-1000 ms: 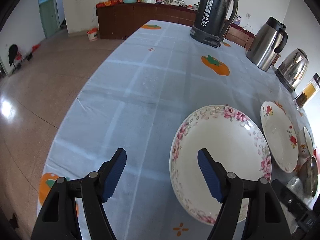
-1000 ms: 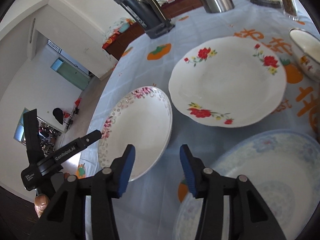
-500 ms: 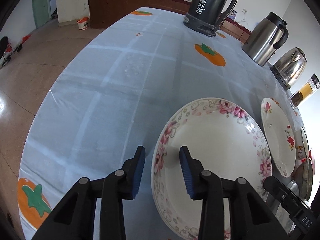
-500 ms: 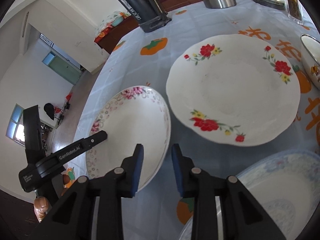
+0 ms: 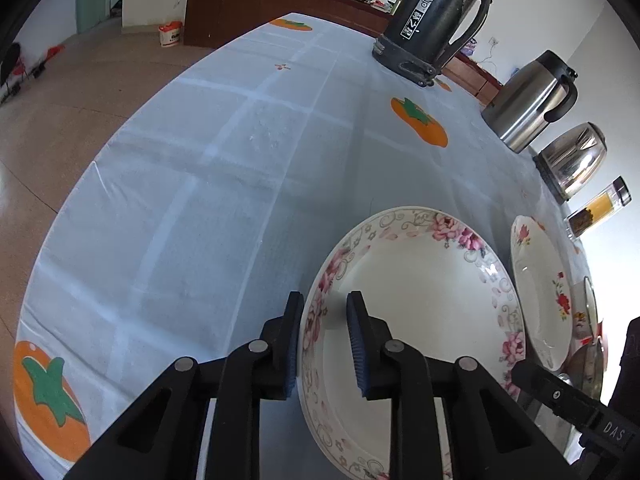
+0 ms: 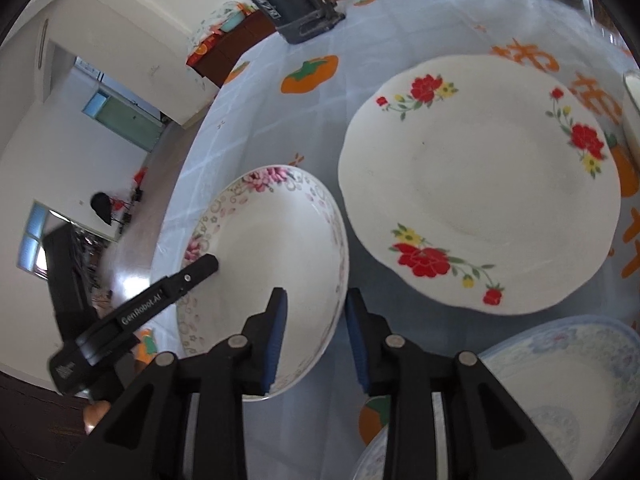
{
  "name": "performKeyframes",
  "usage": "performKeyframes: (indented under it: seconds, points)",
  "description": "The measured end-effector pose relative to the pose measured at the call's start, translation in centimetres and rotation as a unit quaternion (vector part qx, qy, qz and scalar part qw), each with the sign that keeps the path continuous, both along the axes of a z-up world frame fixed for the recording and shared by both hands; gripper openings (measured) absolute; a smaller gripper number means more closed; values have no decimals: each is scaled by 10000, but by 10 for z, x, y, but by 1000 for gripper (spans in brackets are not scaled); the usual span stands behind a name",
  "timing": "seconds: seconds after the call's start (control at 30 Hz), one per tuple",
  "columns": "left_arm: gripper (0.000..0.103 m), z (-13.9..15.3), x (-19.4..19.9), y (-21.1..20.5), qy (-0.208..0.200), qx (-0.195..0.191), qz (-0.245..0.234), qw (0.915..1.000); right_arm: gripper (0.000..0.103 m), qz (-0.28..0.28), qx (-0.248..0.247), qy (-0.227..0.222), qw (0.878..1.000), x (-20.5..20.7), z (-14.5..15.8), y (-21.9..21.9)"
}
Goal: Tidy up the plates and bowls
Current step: 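Lift the pink-floral plate with both grippers and carry it over the blue-patterned plate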
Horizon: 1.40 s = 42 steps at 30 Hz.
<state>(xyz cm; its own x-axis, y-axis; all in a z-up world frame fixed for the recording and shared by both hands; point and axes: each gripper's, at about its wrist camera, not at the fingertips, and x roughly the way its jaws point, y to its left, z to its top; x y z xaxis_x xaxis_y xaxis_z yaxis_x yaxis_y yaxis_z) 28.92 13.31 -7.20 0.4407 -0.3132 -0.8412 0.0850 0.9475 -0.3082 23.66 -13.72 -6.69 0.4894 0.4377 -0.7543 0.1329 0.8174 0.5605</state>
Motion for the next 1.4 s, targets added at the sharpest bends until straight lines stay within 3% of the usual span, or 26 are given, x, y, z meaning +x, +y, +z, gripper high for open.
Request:
performKeyframes:
  seconds: [0.37, 0.53, 0.83, 1.13, 1.4]
  points:
    - [23, 1, -1, -1, -80, 66, -43, 9999, 32, -45, -238, 118, 9996, 17, -4, 8]
    - [23, 3, -8, -6, -260, 342, -175, 9989, 27, -45, -542, -149, 9984, 13, -6, 14]
    - [23, 21, -24, -6, -652, 698, -180, 9953, 25, 77, -489, -474, 9976, -3, 5, 19]
    - [23, 26, -51, -10, -634, 558, -186, 9963, 25, 48, -376, -720, 9967, -37, 21, 10]
    - [23, 53, -98, -46, -1038, 634, -454, 9915, 25, -224, -408, -921, 9947, -89, 40, -16]
